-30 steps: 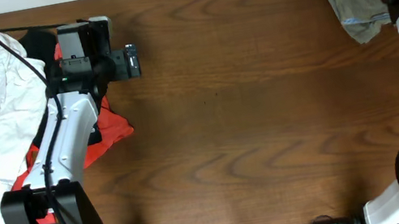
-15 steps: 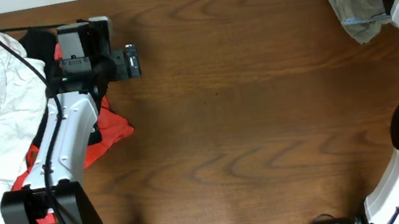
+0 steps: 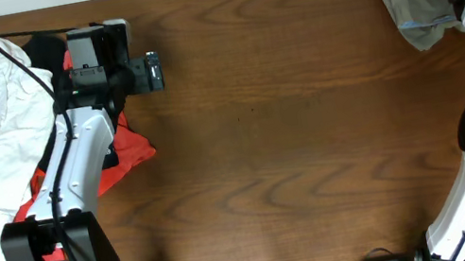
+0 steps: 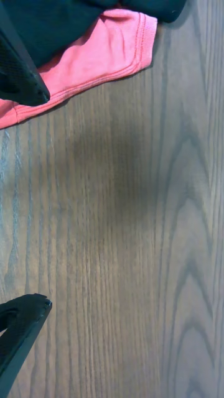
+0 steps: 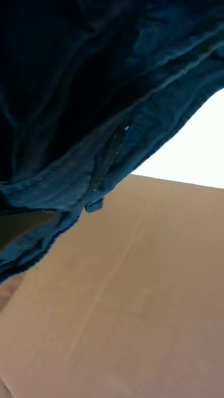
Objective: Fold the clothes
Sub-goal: 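Place the shorts on the khaki garment at top right and release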
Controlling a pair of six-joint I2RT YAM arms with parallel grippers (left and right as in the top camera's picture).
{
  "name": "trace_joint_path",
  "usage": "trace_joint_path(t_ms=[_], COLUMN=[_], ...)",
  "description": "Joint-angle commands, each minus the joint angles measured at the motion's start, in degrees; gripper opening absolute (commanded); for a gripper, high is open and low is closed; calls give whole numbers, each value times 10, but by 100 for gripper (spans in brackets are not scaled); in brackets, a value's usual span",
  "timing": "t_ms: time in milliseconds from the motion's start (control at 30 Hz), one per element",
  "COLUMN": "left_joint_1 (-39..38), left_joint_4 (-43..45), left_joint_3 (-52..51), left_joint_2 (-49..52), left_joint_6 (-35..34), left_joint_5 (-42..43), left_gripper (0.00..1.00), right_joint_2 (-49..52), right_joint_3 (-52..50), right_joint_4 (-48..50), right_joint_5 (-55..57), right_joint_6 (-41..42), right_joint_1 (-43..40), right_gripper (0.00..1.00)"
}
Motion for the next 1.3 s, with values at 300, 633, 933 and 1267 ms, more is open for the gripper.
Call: trace_joint_path(t_ms=[300,633,933,1267], left_joint_1=[2,2,2,2], left_joint_4=[-1,-1,-2,-14], left_joint_3=[5,5,5,3], left_joint_2=[5,5,5,5], left_joint_6=[-5,-5,-3,-3], left_joint_5=[-1,-1,-1,-1], left_gripper=[98,98,98,98], right_joint_2=[51,51,51,-29], right_joint_3=[11,11,11,11], right_joint_4=[28,13,-100,-216], right_joint_5=[-63,-78,-86,-3], right_joint_6=[107,62,37,25], right_joint_1=[10,95,158,186], right_gripper=[1,1,99,99])
